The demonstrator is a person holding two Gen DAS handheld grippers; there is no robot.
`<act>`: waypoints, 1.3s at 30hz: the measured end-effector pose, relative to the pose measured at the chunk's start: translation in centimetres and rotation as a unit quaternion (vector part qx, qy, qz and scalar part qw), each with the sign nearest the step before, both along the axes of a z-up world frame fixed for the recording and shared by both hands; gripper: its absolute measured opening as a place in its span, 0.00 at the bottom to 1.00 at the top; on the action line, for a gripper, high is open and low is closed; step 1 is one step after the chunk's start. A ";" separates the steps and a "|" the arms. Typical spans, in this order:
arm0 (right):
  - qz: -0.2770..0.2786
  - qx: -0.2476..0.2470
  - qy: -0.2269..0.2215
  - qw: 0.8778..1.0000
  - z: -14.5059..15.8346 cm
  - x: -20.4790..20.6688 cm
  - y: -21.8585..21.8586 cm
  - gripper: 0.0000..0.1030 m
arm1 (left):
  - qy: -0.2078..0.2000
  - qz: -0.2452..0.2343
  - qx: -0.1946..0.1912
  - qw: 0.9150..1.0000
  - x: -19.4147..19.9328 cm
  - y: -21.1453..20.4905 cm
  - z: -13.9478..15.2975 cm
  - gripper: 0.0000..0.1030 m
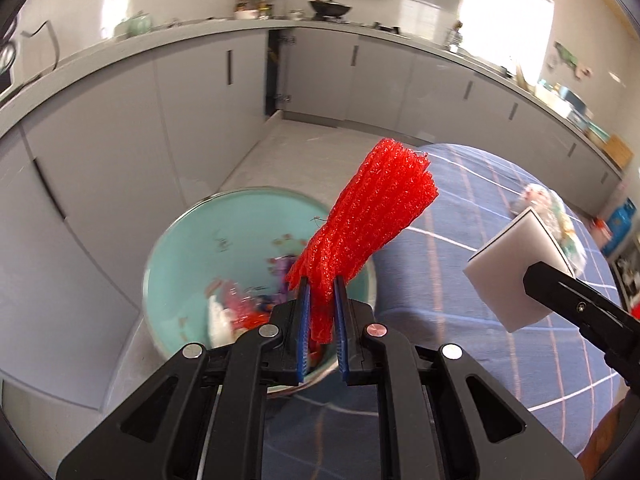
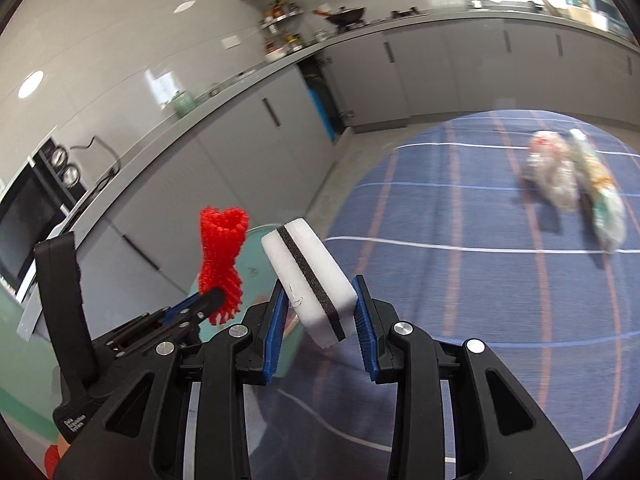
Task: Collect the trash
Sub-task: 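Carry the red net and sponge over the teal bin, then open both grippers to drop the net and sponge into the bin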
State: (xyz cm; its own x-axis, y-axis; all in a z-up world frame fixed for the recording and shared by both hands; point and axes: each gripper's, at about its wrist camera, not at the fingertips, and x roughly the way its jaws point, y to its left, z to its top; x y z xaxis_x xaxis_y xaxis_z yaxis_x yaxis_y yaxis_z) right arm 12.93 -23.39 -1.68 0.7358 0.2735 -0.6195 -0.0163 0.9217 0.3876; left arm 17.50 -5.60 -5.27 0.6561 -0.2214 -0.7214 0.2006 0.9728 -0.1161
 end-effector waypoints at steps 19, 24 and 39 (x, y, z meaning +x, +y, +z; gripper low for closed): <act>0.044 -0.022 0.027 0.998 -1.9 4.0 7.5 0.33 | 0.052 0.066 -0.012 0.996 2.4 4.3 -2.9 0.11; 0.047 -0.026 0.038 0.998 -2.8 5.1 8.3 0.33 | 0.063 0.069 -0.011 0.996 3.2 4.4 -3.7 0.11; 0.057 -0.017 0.054 0.997 -4.5 7.2 9.5 0.37 | 0.085 0.085 -0.005 0.993 4.0 4.9 -5.3 0.15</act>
State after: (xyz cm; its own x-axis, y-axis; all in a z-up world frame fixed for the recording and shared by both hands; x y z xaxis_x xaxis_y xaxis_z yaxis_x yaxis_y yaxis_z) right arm 20.15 -13.88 -6.13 0.6296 0.3296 -0.7036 -0.0817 0.9286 0.3620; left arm 21.46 -0.70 -10.56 0.5530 -0.1250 -0.8237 0.0097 0.9896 -0.1437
